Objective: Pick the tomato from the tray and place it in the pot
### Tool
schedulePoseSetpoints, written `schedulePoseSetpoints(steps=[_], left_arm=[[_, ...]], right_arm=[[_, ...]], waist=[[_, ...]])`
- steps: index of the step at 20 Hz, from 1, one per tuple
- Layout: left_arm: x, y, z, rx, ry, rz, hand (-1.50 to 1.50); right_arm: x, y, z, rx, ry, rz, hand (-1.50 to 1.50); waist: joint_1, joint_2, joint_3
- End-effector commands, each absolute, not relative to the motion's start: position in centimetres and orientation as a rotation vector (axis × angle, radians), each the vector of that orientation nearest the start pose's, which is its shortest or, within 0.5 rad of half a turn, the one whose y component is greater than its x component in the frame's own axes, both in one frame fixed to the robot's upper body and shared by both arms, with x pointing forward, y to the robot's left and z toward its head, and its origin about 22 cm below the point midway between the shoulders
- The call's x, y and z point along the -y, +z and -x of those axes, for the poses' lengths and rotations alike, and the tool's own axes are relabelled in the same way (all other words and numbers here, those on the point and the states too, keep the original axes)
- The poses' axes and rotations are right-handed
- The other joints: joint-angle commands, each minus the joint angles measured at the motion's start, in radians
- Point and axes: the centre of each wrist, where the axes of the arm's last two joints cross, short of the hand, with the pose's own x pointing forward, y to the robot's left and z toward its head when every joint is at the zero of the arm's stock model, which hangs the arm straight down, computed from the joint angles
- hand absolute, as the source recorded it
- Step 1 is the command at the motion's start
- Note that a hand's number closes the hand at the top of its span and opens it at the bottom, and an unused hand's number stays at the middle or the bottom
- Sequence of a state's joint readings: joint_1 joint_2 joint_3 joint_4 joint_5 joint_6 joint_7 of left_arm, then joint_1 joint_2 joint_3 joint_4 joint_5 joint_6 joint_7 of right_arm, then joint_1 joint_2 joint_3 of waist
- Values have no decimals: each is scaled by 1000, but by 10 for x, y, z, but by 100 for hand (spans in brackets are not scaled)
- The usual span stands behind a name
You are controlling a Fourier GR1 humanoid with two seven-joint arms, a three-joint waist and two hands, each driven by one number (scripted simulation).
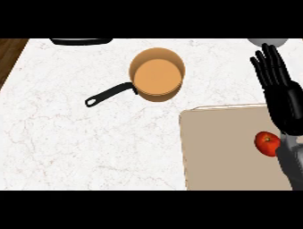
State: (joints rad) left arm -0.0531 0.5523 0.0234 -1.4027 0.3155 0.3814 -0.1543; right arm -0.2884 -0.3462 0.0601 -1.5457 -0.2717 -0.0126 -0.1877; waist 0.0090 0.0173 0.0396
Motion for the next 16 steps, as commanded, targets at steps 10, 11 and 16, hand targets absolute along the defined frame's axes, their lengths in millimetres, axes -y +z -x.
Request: schedulePoseSetpoints(steps=[10,11,16], left_arm=[[-296,61,-280,1639,85,-211,0],[-299,64,-277,1625,90,-228,0],[-299,81,-274,1616,64,-238,0]], right_arm=[[440,88,-268,1404,504,1099,-150],[436,71,-254,1438,534,1105,-150],[414,90,-237,1538,587,1041,-150]], waist=[[-42,-10,-39],[-36,-19,-38],[-17,-20,-40]])
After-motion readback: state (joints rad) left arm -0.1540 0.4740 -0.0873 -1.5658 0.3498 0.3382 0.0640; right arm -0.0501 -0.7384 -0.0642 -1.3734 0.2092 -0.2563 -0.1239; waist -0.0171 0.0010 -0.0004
